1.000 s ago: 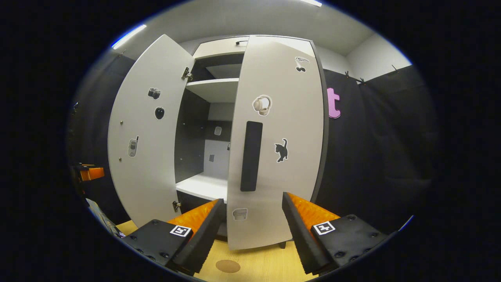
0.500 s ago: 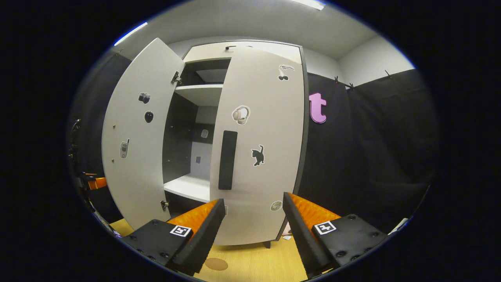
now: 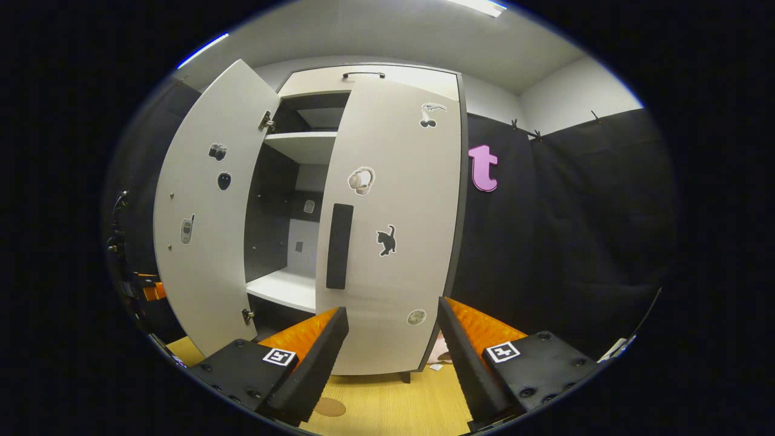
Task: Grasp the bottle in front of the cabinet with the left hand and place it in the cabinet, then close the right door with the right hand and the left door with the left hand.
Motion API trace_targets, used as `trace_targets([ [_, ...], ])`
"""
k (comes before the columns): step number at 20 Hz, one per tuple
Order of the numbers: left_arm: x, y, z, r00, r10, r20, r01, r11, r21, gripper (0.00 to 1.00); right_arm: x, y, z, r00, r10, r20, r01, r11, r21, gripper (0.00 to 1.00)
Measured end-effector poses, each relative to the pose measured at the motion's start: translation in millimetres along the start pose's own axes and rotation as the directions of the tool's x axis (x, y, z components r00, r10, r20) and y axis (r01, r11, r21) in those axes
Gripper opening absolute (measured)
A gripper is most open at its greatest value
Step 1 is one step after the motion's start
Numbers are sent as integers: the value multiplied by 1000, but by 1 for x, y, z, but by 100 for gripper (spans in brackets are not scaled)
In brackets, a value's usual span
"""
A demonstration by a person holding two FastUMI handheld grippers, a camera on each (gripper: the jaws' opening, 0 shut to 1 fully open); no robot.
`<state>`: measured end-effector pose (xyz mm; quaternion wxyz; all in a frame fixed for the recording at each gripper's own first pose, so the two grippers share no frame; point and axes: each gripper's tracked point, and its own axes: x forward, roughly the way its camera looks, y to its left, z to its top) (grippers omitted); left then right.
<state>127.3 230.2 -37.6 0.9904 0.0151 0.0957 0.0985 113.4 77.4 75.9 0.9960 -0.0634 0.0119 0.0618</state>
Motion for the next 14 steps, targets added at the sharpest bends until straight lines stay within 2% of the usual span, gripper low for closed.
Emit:
trace_targets([
  [1,0,-1,0,1000,3,1,-3,1000,4,95,0,-2,-1,1000,-3,-1,3,1000,-1,94],
  [2,1,-2,-1,1000,2,2,-2,1000,0,97,0,-3,-1,1000,-4,-2,4,1000,0,98],
  [6,1,-6,-4,1000,-11,-8,11,999,-38,95,1,-4,-4,1000,2,-9,-2,1000,4,98],
  [7,1,-8,-5,1000,-14,-9,14,999,-39,97,0,-4,-4,1000,3,-9,-3,1000,4,98],
  [10,1,-18,-6,999,-29,-14,28,999,-25,94,0,-8,-5,1000,0,-12,0,1000,-3,98],
  [14,0,-42,-10,997,-75,-34,73,996,-43,94,-1,-15,-8,1000,3,-24,-3,1000,-9,98],
])
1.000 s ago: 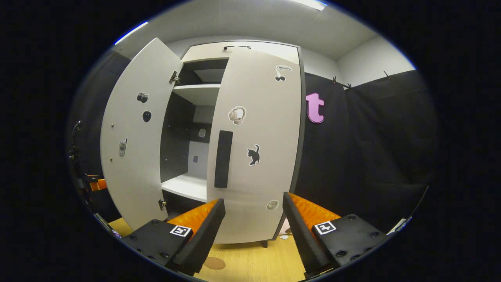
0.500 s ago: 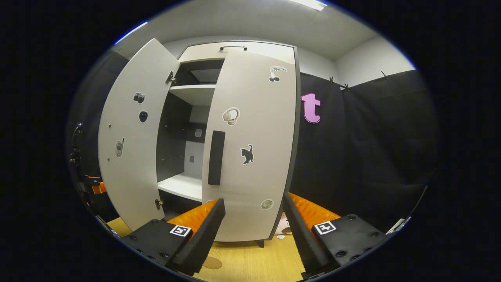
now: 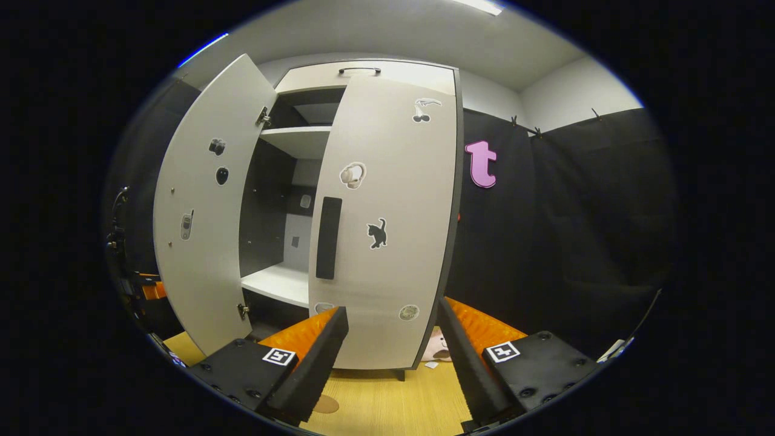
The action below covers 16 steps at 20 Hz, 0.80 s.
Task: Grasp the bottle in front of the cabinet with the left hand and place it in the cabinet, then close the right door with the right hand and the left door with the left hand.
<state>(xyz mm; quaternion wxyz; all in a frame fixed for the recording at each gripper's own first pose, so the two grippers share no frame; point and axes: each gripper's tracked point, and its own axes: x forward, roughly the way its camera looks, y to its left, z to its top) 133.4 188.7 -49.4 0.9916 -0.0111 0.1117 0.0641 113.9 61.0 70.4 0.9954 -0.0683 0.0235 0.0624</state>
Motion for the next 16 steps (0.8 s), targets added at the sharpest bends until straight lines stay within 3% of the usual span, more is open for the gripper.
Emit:
trace_targets([
  [4,5,-34,-2,999,-40,-8,41,999,29,94,2,-14,1,1000,6,9,-6,1000,-1,94],
  [5,8,-43,-2,999,-47,-6,47,998,42,94,2,-18,1,1000,5,13,-5,1000,0,100],
  [6,9,-51,-3,999,-52,-4,52,997,52,94,3,-24,1,1000,5,16,-5,1000,0,94],
  [11,22,-70,-7,1000,-19,-13,20,998,63,94,15,-45,-4,1000,28,-10,-28,1000,8,98],
  [15,30,-83,-7,1000,-2,7,2,996,89,94,19,-68,-1,1000,17,5,-17,1000,5,94],
  [16,32,-87,-8,1000,-6,9,5,996,87,96,19,-72,0,1000,16,7,-16,1000,7,98],
])
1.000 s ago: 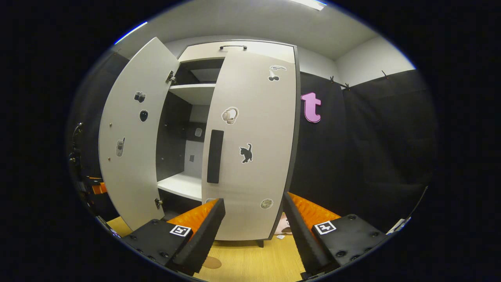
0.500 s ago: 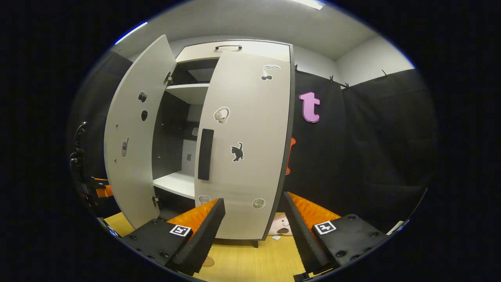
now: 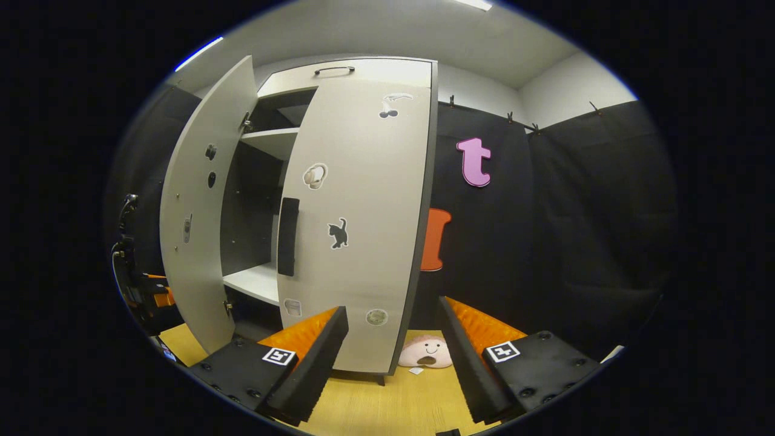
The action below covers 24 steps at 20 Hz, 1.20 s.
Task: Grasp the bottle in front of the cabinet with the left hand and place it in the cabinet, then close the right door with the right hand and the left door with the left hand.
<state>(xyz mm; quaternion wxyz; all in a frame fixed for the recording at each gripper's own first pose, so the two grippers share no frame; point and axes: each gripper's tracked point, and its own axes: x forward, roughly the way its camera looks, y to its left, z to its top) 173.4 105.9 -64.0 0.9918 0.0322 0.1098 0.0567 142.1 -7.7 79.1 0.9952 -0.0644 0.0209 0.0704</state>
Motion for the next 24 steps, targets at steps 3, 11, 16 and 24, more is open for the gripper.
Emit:
trace_targets([
  [3,8,-10,-1,1000,3,12,-3,1000,1,96,0,-13,5,1000,2,8,-2,1000,-10,98],
  [11,55,-69,4,996,-75,56,78,995,-67,92,-4,-47,10,1000,-11,27,11,1000,-4,98],
  [16,86,-75,2,998,-37,54,38,999,-20,94,-5,-73,6,999,-45,22,46,999,-8,98],
  [24,98,-95,7,999,-12,46,11,1000,24,94,8,-88,-11,999,-44,-23,45,999,18,98],
])
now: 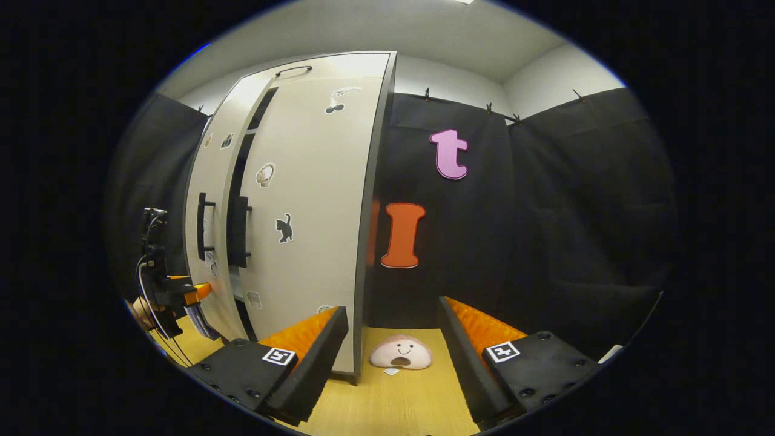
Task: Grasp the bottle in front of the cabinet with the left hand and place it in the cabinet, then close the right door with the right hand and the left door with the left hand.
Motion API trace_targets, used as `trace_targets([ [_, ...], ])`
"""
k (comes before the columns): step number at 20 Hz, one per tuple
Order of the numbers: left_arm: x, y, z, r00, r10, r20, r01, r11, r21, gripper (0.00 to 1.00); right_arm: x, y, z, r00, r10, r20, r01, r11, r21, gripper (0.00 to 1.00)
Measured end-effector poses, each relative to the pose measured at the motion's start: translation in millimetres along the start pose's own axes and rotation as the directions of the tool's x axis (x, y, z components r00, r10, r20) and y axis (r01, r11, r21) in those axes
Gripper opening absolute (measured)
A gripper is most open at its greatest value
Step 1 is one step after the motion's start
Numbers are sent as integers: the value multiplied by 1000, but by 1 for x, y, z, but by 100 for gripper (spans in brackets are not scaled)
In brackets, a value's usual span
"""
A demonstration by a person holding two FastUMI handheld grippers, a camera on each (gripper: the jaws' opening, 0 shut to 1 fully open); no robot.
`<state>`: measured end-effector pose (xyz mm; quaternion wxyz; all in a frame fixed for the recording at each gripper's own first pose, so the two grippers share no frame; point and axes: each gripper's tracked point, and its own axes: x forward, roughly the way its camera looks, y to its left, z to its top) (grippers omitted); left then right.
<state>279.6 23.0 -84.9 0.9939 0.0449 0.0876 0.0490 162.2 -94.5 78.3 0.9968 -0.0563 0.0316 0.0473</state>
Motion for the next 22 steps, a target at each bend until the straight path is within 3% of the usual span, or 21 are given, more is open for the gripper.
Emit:
trace_targets([
  [2,4,-7,-2,1000,-15,-5,15,1000,2,94,2,-1,0,1000,3,-2,-3,1000,-1,94],
  [8,5,-8,2,999,-7,-34,7,1000,-8,94,5,5,0,1000,26,-10,-26,1000,2,98],
  [13,-28,-5,32,999,-28,-17,27,999,-40,94,-2,14,9,999,46,7,-46,999,5,94],
  [16,-51,-3,55,999,-44,-14,43,997,-56,94,-5,23,13,998,57,15,-57,998,10,98],
  [21,-95,2,101,997,-58,45,59,998,-32,94,-13,40,24,996,82,32,-82,997,9,98],
  [22,-104,4,110,996,-58,61,60,998,-24,94,-15,44,26,996,85,37,-85,996,7,94],
])
